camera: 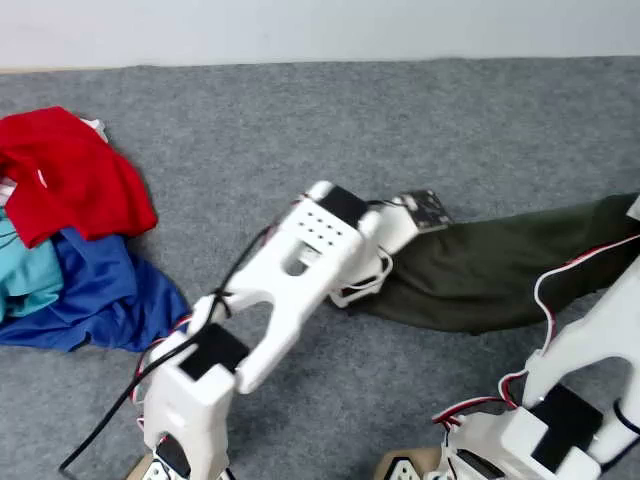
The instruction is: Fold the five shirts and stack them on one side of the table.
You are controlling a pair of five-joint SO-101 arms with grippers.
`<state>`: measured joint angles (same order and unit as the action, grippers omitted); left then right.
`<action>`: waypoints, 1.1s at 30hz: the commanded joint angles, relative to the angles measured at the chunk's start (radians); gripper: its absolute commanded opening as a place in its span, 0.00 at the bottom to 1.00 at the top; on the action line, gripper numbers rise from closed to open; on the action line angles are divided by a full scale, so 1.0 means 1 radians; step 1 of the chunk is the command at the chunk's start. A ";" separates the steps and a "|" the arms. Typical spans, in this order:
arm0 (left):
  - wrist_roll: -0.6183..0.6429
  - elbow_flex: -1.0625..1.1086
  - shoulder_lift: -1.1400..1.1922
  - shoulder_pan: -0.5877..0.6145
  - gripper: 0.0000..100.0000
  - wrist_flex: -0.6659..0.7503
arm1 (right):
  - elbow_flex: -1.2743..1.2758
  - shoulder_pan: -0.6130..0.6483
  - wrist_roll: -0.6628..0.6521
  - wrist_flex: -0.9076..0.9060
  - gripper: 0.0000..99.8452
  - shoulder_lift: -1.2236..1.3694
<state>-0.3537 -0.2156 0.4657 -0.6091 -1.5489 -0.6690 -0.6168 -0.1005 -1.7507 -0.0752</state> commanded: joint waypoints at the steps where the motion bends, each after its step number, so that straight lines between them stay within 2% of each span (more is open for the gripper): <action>1: -0.014 -0.128 0.069 -0.021 0.18 0.002 | -0.003 -0.008 -0.008 -0.019 0.01 -0.004; 8: -0.041 -0.335 0.310 0.008 0.17 -0.006 | -0.003 -0.008 -0.008 -0.021 0.01 -0.004; 13: -0.052 -0.535 0.341 0.023 0.00 -0.095 | -0.003 -0.010 -0.008 -0.021 0.01 -0.004; 16: -0.064 -0.682 0.339 0.026 0.00 -0.210 | -0.003 -0.008 -0.008 -0.021 0.01 -0.004; 17: -0.061 -0.716 0.336 0.031 0.00 -0.207 | -0.003 -0.007 -0.006 -0.021 0.01 -0.004; 23: -0.031 -0.757 0.143 0.075 0.00 -0.206 | -0.003 -0.004 -0.006 -0.022 0.01 -0.008; 33: 0.127 -0.754 -0.236 0.147 0.00 -0.204 | -0.003 -0.004 -0.014 -0.035 0.01 -0.016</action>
<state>-0.2585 -0.9198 0.3705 -0.4818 -1.7315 -0.6690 -0.6168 -0.1036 -1.7522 -0.0752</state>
